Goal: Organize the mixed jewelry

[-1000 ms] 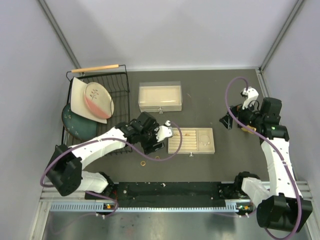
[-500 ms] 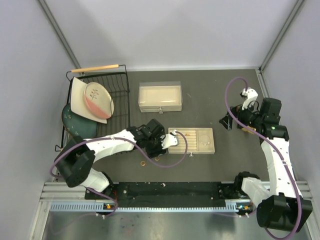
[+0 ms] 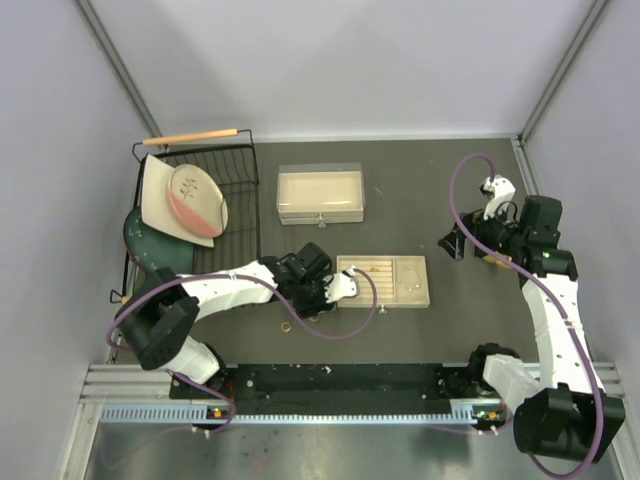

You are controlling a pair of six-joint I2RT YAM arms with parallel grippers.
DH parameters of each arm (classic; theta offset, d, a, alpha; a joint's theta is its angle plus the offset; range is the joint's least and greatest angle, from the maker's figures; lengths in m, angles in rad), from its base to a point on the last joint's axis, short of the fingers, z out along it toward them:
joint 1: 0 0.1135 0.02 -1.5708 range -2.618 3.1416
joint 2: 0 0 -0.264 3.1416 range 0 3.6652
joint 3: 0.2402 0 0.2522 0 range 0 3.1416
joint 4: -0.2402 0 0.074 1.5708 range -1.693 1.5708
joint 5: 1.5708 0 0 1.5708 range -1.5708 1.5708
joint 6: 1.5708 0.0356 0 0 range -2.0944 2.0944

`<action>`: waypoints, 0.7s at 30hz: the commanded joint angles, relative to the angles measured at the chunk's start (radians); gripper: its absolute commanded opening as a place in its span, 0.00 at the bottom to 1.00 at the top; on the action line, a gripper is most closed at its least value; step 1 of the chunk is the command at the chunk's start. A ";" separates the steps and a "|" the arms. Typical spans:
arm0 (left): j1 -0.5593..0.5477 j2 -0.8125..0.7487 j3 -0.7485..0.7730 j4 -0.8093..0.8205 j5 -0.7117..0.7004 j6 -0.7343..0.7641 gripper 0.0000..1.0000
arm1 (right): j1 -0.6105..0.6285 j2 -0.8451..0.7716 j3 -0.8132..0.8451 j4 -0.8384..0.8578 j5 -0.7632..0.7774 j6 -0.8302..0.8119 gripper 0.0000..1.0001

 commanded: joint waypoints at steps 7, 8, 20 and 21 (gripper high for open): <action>-0.013 0.024 -0.001 0.039 0.005 0.006 0.55 | -0.015 0.001 0.008 0.012 -0.020 -0.023 0.99; -0.013 0.026 -0.001 0.040 0.005 0.004 0.54 | -0.015 0.002 0.007 0.010 -0.019 -0.023 0.99; -0.019 0.047 -0.024 0.042 -0.006 0.012 0.12 | -0.015 0.001 0.007 0.010 -0.014 -0.023 0.99; -0.019 0.044 -0.023 0.040 -0.007 0.007 0.11 | -0.015 0.002 0.007 0.012 -0.014 -0.023 0.99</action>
